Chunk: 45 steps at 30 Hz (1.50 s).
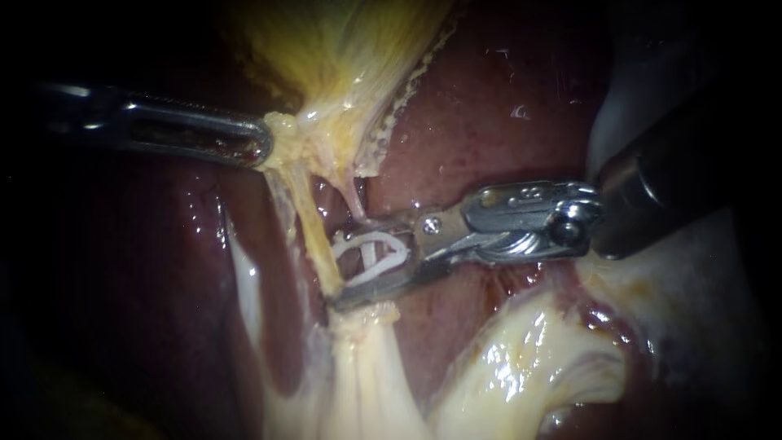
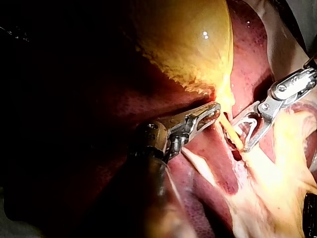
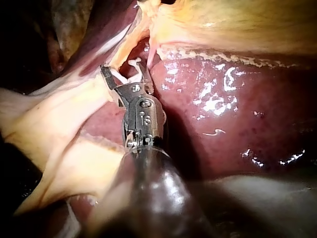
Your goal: Clipping first clip left tube
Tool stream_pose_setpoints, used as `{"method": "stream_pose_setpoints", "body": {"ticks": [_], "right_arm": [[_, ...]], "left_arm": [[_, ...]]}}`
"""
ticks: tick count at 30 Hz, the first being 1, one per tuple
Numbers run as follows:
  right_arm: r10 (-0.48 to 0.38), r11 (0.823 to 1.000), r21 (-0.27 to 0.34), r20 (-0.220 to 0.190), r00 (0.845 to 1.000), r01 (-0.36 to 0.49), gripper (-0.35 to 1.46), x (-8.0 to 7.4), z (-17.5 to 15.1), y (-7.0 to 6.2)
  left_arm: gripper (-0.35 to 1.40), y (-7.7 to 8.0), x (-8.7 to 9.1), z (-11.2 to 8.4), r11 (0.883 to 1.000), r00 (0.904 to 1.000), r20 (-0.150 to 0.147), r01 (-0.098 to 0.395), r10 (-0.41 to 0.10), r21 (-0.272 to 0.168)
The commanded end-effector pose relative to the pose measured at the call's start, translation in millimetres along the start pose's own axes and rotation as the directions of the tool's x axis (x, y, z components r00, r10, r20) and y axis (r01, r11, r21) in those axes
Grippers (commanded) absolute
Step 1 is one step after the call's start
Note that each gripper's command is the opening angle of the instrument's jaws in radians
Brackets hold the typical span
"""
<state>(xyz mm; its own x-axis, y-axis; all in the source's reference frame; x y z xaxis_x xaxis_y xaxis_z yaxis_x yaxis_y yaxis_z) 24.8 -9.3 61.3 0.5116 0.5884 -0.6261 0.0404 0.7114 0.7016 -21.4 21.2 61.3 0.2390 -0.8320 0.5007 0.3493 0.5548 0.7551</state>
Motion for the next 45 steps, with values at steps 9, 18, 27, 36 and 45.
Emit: {"method": "stream_pose_setpoints", "body": {"ticks": [9,18,27,36,45], "right_arm": [[0.082,0.992,0.101,-0.074,0.994,-0.075,0.5,0.5,1.1,-0.9],[0.121,0.976,0.194,-0.111,0.986,-0.098,0.5,1.3,2.0,-3.0],[0.158,0.964,0.235,-0.141,0.977,-0.122,0.49,1.9,2.6,-4.2],[0.173,0.958,0.251,-0.13,0.976,-0.136,0.49,1.8,3.5,-5.5],[0.168,0.957,0.258,-0.126,0.978,-0.132,0.45,1.9,3.8,-6.4]], "left_arm": [[-0.35,0.0,0.0,0.0,1.0,1.0,-0.001,0.0,0.0,0.003],[-0.35,0.0,0.1,0.2,1.0,1.0,-0.001,-0.001,0.001,0.002],[-0.35,0.0,0.1,0.2,1.0,1.0,-0.002,-0.001,0.001,0.004],[-0.35,0.1,0.2,0.3,1.0,1.0,-0.002,-0.002,0.002,0.005],[-0.35,0.1,0.2,0.2,1.0,1.0,-0.002,-0.002,0.002,0.005]]}}
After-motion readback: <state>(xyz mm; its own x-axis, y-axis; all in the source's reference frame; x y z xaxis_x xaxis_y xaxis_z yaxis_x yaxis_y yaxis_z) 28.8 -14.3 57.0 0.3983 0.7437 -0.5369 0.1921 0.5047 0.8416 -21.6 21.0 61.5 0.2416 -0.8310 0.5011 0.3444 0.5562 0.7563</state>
